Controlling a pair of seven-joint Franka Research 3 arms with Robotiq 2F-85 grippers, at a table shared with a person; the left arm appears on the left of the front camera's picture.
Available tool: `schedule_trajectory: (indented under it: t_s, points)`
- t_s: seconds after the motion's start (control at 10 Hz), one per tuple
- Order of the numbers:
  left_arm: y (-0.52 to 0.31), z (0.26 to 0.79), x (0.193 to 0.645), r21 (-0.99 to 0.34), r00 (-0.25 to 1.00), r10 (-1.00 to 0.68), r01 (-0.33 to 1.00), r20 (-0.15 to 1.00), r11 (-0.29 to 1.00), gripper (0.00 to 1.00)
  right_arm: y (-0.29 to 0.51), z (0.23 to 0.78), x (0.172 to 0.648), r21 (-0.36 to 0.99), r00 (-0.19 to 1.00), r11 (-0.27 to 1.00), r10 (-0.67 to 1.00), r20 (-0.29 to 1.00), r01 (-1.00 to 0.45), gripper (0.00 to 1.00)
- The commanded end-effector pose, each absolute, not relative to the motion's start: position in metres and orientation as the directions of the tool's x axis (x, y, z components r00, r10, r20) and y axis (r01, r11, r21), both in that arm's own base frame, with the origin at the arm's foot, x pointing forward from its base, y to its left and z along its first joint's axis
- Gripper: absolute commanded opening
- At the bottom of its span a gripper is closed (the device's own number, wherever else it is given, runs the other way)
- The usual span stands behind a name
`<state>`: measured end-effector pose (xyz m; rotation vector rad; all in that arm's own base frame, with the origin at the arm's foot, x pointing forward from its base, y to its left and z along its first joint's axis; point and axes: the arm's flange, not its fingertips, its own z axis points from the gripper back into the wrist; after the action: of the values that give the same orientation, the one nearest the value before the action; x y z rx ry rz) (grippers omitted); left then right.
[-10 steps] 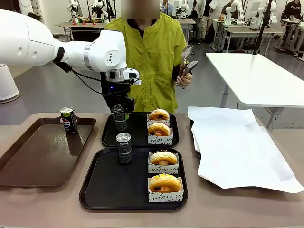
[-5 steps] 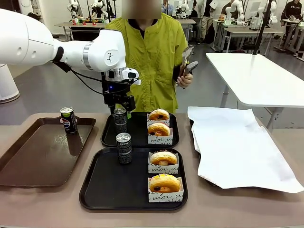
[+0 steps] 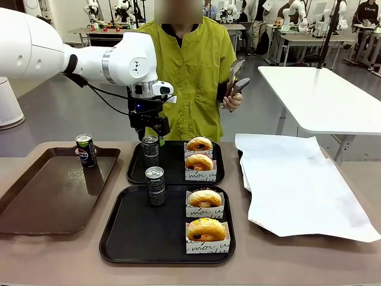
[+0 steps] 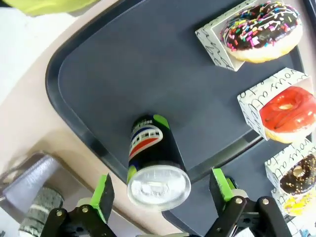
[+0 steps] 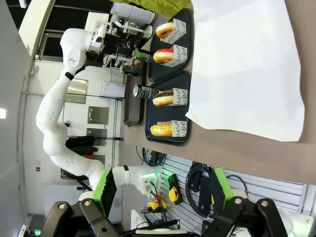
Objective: Set up donuts and drinks on trays.
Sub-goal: Pick up one Pepsi coke from the Handle tray and place it on the Flat Tray without a Pepsi coke.
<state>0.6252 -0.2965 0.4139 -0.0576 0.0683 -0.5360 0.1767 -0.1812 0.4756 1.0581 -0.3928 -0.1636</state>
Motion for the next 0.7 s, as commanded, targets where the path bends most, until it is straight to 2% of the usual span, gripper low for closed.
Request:
schedule_trajectory:
  t_s: [0.0, 0.3, 0.4, 0.5, 0.6]
  points:
    - [-0.291, 0.455, 0.605, -0.063, 0.922, -0.375, 0.371, -0.090, 0.927, 1.00, -0.181, 0.475, 0.177, 0.877, 0.917, 0.475, -0.311, 0.250, -0.078, 1.00]
    - [-0.283, 0.487, 0.589, -0.045, 0.971, -0.230, 0.227, -0.064, 0.973, 1.00, -0.181, 0.475, 0.177, 0.877, 0.917, 0.475, -0.311, 0.250, -0.078, 1.00]
    - [-0.277, 0.496, 0.577, -0.060, 0.962, -0.262, 0.258, -0.081, 0.964, 1.00, -0.181, 0.475, 0.177, 0.877, 0.917, 0.475, -0.311, 0.250, -0.078, 1.00]
    - [-0.287, 0.493, 0.597, -0.039, 0.959, -0.279, 0.277, -0.057, 0.960, 1.00, -0.181, 0.475, 0.177, 0.877, 0.917, 0.475, -0.311, 0.250, -0.078, 1.00]
    - [-0.287, 0.493, 0.597, -0.039, 0.959, -0.279, 0.277, -0.057, 0.960, 1.00, -0.181, 0.475, 0.177, 0.877, 0.917, 0.475, -0.311, 0.250, -0.078, 1.00]
